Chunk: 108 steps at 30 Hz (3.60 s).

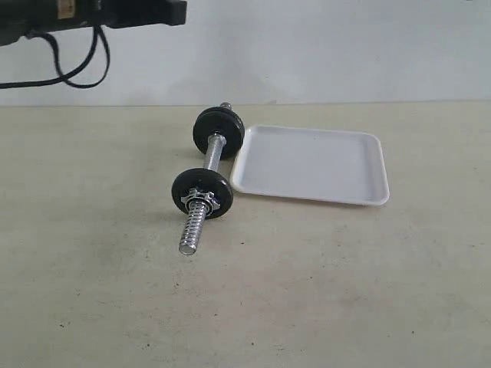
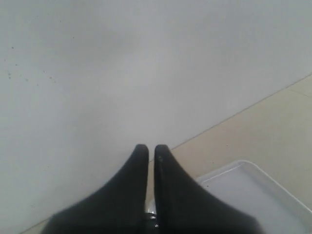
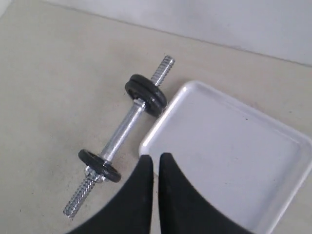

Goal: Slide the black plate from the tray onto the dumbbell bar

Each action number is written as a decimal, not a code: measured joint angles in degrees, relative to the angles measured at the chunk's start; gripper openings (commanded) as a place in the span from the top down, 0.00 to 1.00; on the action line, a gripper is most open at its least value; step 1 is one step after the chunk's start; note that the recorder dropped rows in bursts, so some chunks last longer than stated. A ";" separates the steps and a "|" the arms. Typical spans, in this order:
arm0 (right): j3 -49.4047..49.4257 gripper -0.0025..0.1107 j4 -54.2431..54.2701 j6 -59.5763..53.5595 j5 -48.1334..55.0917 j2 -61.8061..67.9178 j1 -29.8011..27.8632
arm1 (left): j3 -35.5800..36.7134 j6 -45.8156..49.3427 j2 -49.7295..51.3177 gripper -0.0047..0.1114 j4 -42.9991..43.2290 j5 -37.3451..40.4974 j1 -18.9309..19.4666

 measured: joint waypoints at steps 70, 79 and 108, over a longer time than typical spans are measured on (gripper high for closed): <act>91.97 0.98 62.40 -51.04 -74.34 -83.27 -3.84 | 54.48 -7.48 -72.83 0.92 -11.09 16.39 3.84; 92.31 0.98 62.40 -54.13 -82.14 -93.80 4.42 | 54.48 -7.48 -72.83 0.92 -11.09 16.39 3.84; 103.48 0.98 -15.36 -1.96 -79.15 -103.83 5.49 | 54.82 -7.48 -73.51 0.92 -11.09 16.80 3.84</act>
